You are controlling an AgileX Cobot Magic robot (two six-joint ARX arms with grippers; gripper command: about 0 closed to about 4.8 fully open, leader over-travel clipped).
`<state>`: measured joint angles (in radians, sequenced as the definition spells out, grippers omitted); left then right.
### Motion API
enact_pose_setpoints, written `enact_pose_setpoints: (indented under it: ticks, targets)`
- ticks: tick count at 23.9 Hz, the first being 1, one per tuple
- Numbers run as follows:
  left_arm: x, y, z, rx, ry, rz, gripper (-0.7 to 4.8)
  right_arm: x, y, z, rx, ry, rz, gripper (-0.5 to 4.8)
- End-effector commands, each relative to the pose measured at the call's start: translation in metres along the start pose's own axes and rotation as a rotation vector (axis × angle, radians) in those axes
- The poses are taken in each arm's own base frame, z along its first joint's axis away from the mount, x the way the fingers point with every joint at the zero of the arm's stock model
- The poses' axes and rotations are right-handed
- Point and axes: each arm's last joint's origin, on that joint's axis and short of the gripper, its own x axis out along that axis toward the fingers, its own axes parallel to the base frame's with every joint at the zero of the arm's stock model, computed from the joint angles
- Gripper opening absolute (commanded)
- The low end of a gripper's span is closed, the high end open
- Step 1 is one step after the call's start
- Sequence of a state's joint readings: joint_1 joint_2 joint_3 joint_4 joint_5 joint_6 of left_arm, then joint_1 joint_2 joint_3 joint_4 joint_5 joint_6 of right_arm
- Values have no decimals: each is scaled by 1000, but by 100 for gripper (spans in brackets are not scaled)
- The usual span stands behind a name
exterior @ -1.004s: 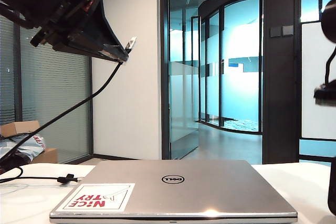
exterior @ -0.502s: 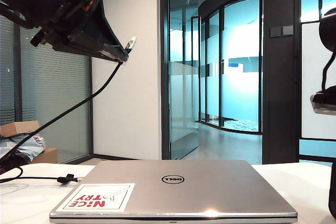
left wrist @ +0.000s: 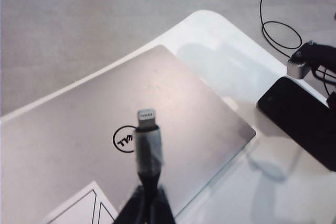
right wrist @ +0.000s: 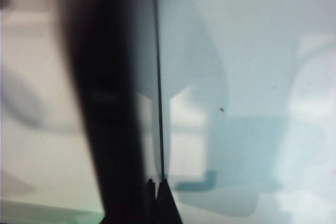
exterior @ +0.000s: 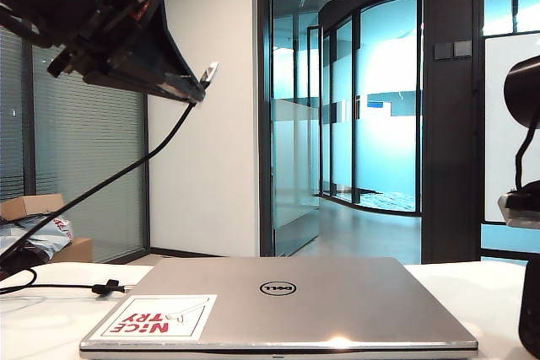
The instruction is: Pick up the charging cable and the phone, plug the charging cable into the charging port on the phone, and finally place them back on the table.
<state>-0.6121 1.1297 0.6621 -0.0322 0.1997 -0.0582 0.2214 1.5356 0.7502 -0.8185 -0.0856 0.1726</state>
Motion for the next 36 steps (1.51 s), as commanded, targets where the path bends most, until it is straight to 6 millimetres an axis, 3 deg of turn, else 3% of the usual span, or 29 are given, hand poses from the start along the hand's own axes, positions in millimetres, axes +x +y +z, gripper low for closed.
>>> enact_pose_setpoints:
  ticks: [1, 4, 9, 17, 24, 29, 36]
  targets:
    - [0, -2, -6, -14, 60, -7, -6, -11, 5, 5, 1, 0, 86, -8]
    - [1, -7, -12, -14, 113, -26, -6, -29, 12, 15, -1, -29, 241, -8]
    - [3, -24, -20, -113, 192, -72, -6, -63, 30, 43, -58, -274, 691, -8]
    - [22, -43, -38, -286, 313, -100, -6, -86, 40, 70, -97, -513, 975, -6]
    - [33, -56, -44, -362, 348, -122, -6, -79, 43, 77, -32, -478, 1132, -6]
    - [33, -65, -43, -437, 336, -142, -6, -71, 49, 77, 2, -431, 1150, -6]
    - [33, -66, -41, -445, 316, -155, -6, -67, 74, 69, -59, -363, 1159, -6]
